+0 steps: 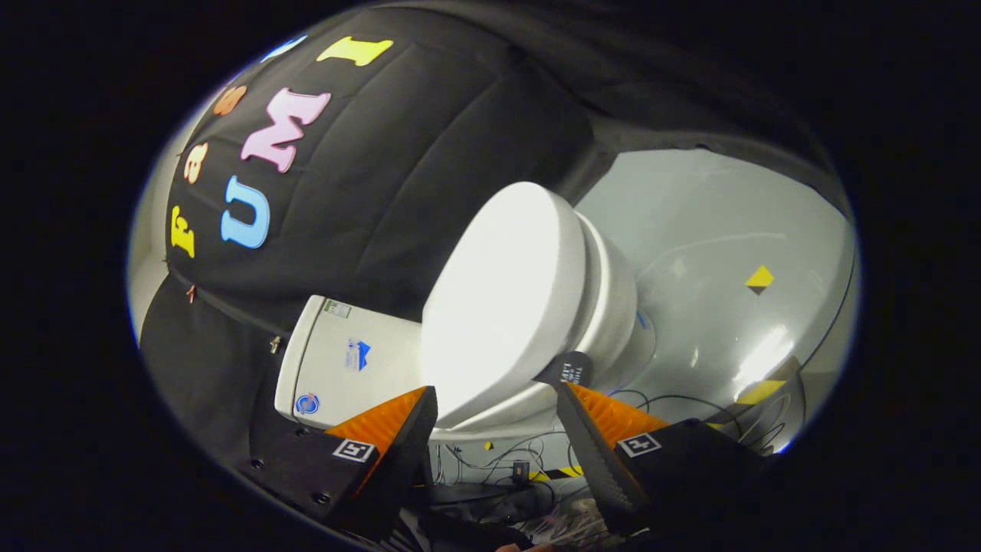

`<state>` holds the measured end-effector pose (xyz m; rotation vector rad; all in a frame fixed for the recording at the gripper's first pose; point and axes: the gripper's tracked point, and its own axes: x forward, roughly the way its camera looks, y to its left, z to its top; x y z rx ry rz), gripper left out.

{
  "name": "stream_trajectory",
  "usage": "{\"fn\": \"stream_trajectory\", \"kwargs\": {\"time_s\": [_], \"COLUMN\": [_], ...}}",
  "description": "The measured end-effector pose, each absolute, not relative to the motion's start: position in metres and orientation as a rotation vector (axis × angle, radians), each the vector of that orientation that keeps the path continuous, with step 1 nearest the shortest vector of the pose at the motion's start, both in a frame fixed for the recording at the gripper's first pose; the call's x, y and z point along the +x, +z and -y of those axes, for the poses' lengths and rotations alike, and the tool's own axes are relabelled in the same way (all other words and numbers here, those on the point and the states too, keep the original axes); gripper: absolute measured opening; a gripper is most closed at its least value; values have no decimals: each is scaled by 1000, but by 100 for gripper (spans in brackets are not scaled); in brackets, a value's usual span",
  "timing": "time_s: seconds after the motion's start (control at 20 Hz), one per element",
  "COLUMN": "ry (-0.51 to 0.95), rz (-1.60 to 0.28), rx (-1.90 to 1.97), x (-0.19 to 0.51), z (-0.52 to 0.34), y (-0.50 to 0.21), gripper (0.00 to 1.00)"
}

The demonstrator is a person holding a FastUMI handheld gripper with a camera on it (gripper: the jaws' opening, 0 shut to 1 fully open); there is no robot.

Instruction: Open the toilet lid.

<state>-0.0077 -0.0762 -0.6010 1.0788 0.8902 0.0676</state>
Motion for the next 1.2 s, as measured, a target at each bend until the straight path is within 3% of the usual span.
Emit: {"fn": "stream_trajectory", "kwargs": {"time_s": [0.25, 0.5, 0.8, 0.9, 1.0, 1.1, 1.15, 1.2], "ry": [29, 44, 57, 106, 105, 112, 102, 105], "rz": [-978, -980, -1034, -1077, -1055, -1002, -998, -998], "rx": [1150, 1250, 1314, 1312, 1327, 1357, 1354, 1341], "x": [-9, 9, 18, 17, 11, 15, 12, 15], "z": [85, 79, 66, 57, 47, 53, 68, 58], "y": [-647, -662, -675, -685, -696, -685, -683, -672], "gripper": [98, 88, 33, 33, 20, 20, 6, 5]}}
